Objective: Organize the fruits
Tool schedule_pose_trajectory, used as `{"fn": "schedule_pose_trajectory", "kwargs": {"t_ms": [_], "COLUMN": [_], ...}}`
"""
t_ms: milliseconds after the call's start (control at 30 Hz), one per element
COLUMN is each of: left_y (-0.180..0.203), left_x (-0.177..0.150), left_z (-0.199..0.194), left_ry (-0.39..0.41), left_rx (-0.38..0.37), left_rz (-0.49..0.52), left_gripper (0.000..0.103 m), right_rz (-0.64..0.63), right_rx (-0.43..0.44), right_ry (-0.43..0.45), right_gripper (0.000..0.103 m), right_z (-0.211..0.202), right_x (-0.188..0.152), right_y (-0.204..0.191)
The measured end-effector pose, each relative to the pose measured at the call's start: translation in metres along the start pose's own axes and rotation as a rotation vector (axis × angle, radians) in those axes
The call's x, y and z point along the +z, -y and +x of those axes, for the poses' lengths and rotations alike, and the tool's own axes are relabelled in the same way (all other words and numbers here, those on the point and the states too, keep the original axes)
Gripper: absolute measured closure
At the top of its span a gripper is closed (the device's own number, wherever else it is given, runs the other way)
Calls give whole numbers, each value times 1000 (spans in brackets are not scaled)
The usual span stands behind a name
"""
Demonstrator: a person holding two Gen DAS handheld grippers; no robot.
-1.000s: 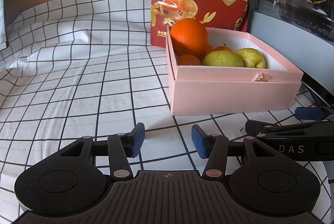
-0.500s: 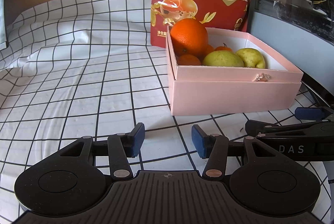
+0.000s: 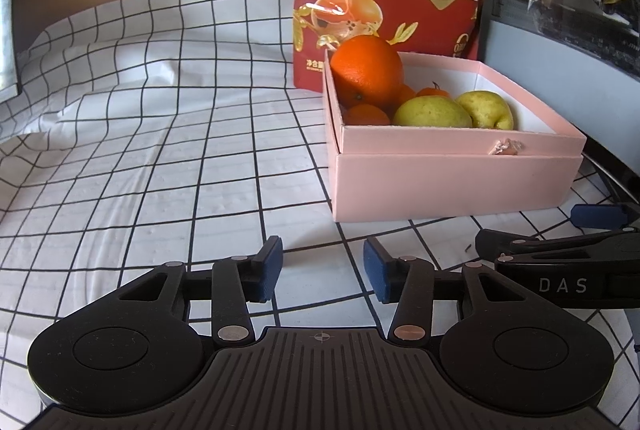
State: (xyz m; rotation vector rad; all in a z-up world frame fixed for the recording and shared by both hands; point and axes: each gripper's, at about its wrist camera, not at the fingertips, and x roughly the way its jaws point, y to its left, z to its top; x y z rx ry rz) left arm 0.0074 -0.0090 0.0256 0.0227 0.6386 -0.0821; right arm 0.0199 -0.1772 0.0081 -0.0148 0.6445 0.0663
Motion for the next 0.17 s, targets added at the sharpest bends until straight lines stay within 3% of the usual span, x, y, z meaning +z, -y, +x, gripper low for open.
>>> {"fn": "schedule_pose_trajectory", "kwargs": {"t_ms": [167], "left_y": [-1], "left_x": [0], "left_z": [1], "left_ry": [0], "left_rx": [-18], "left_rz": [5], "left_gripper": [55], "right_rz": [0], "right_rx": [0], "right_ry": [0], "right_gripper": [0], "right_z": [0], "right_x": [0], "right_y": [0]}}
